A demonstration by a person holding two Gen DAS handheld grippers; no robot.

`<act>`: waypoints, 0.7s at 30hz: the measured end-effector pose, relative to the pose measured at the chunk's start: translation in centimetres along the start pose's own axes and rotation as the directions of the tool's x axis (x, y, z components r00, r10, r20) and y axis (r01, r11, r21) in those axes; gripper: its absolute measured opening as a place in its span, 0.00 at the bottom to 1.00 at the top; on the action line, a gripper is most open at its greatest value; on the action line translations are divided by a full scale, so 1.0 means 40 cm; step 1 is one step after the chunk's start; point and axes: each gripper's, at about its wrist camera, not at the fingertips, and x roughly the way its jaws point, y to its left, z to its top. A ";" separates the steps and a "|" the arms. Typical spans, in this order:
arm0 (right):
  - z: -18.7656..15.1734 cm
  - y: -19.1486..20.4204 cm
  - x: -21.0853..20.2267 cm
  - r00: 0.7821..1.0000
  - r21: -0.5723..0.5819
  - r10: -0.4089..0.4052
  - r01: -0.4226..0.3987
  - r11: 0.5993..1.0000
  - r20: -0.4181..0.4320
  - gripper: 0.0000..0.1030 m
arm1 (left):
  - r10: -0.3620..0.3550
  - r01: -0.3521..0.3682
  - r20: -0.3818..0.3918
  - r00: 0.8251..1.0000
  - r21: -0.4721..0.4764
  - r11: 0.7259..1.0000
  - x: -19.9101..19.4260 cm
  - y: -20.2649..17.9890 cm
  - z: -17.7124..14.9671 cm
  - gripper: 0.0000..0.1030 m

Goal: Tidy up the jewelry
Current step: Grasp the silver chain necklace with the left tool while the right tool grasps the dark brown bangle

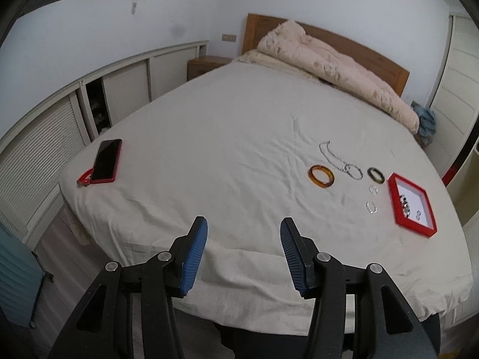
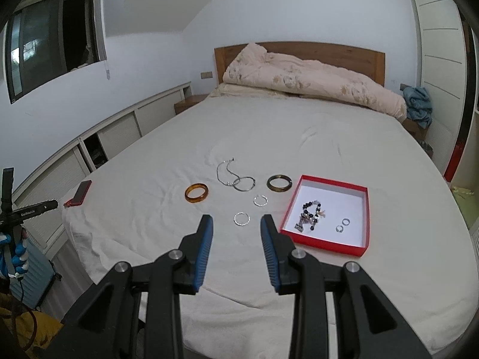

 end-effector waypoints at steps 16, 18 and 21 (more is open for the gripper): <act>0.092 -0.137 0.311 0.990 0.005 0.003 -0.002 1.000 -0.140 0.31 | -0.007 0.040 -0.165 0.986 0.201 0.979 0.350 -0.283 0.178 0.49; 0.111 -0.155 0.357 0.988 -0.001 0.004 -0.005 1.000 -0.155 0.31 | -0.024 0.066 -0.185 0.983 0.227 0.972 0.416 -0.352 0.209 0.49; 0.141 -0.191 0.441 0.983 -0.003 0.013 -0.014 1.000 -0.181 0.31 | -0.035 0.092 -0.215 0.976 0.262 0.961 0.510 -0.434 0.250 0.49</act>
